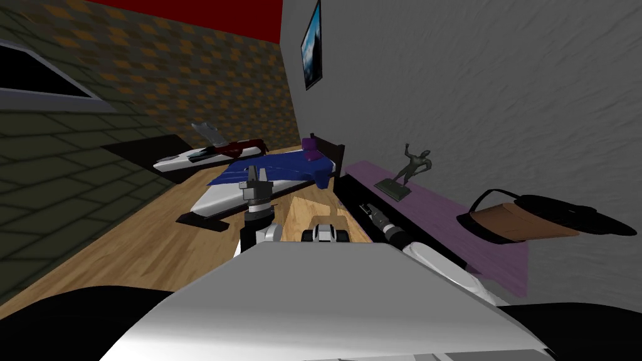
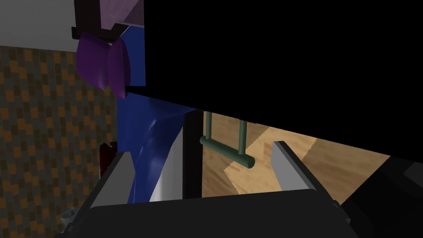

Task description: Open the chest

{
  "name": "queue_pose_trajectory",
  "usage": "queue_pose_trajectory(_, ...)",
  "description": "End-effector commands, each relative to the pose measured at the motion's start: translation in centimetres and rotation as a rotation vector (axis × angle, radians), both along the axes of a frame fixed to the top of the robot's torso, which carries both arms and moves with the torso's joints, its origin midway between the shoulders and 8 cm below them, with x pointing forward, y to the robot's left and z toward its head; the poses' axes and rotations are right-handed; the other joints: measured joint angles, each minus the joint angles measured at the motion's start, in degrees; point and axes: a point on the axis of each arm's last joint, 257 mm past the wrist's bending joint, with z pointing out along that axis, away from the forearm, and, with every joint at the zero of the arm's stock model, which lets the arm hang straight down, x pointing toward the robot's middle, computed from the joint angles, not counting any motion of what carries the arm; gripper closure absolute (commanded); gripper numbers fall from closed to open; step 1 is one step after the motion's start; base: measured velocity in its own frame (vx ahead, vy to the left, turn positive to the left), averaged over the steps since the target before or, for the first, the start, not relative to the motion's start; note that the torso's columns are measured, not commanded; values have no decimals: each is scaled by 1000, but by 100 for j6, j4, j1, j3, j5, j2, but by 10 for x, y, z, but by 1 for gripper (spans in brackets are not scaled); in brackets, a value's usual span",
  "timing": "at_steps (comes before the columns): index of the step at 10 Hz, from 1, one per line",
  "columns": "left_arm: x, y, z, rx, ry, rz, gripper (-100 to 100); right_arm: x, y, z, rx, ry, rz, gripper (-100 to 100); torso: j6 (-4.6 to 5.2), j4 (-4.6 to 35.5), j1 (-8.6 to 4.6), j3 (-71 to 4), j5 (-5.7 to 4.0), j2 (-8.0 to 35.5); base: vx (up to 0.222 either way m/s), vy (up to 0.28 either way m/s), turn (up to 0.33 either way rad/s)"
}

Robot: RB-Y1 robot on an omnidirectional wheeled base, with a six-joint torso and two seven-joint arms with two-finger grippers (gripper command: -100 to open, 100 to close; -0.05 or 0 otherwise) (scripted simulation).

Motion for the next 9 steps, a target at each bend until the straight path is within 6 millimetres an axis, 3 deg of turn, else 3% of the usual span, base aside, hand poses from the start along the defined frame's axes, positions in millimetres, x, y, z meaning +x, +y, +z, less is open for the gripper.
queue_pose_trajectory(1,0,0,0,0,0,0,0,3,-16,12,5,-2,-32,-100,-2,0,-5,-1,-2,-3,-47,43,65)
queue_pose_trajectory(2,0,0,0,0,0,0,0,5,-25,18,7,-4,-50,-100,4,-3,-10,-7,-4,-13,-41,49,104)
queue_pose_trajectory(3,0,0,0,0,0,0,0,4,-21,12,5,-3,-40,-100,-2,-5,-11,-10,-4,-17,-20,21,31)
queue_pose_trajectory(4,0,0,0,0,0,0,0,5,-22,13,6,-4,-43,0,2,-6,-18,-12,-6,-20,-5,6,-6)
queue_pose_trajectory(9,0,0,0,0,0,0,0,4,-21,12,8,-2,-41,0,-1,-3,-10,-6,-3,-10,0,0,0)
